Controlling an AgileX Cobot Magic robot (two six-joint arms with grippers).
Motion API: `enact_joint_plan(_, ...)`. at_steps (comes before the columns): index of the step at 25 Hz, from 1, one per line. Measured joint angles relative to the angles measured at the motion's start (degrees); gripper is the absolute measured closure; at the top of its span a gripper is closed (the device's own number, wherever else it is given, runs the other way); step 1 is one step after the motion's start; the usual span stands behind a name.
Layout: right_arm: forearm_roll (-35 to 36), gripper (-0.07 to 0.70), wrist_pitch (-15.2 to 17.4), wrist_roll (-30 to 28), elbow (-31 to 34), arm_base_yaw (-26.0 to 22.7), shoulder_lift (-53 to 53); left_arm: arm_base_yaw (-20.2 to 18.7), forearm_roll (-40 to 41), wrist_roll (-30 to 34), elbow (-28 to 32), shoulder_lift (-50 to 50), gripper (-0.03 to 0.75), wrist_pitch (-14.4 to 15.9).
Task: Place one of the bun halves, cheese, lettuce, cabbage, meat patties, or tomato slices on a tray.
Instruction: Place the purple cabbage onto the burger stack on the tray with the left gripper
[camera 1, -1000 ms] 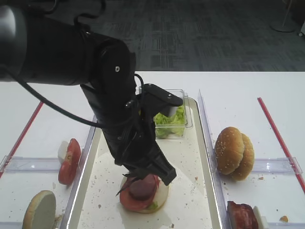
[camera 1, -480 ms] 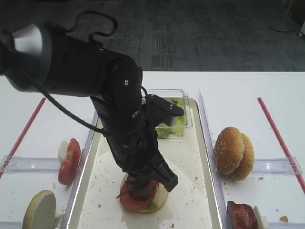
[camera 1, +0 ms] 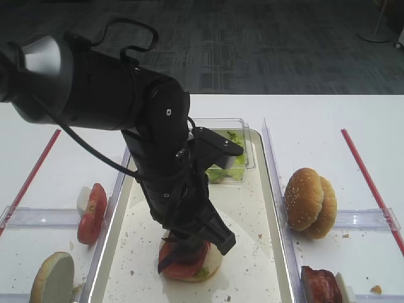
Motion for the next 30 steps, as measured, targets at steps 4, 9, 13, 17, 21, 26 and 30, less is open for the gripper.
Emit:
enact_joint_plan(4, 0.00, 0.061, 0.00, 0.00, 0.00, 0.00, 0.00, 0.00, 0.00, -0.11, 0.00, 0.00, 0.363, 0.11)
enact_joint_plan(9, 0.00, 0.061, 0.00, 0.00, 0.00, 0.00, 0.00, 0.00, 0.00, -0.21, 0.00, 0.00, 0.219, 0.20)
enact_joint_plan(13, 0.00, 0.061, 0.00, 0.00, 0.00, 0.00, 0.00, 0.00, 0.00, -0.21, 0.00, 0.09, 0.204, 0.20)
enact_joint_plan(17, 0.00, 0.061, 0.00, 0.00, 0.00, 0.00, 0.00, 0.00, -0.11, -0.21, 0.00, 0.09, 0.201, 0.20)
enact_joint_plan(21, 0.00, 0.061, 0.00, 0.00, 0.00, 0.00, 0.00, 0.00, -0.94, -0.21, 0.00, 0.09, 0.202, 0.20)
enact_joint_plan(26, 0.00, 0.061, 0.00, 0.00, 0.00, 0.00, 0.00, 0.00, -1.55, -0.21, 0.00, 0.09, 0.246, 0.69)
enact_joint_plan(30, 0.00, 0.061, 0.00, 0.00, 0.00, 0.00, 0.00, 0.00, -1.54, -0.21, 0.00, 0.09, 0.287, 1.07)
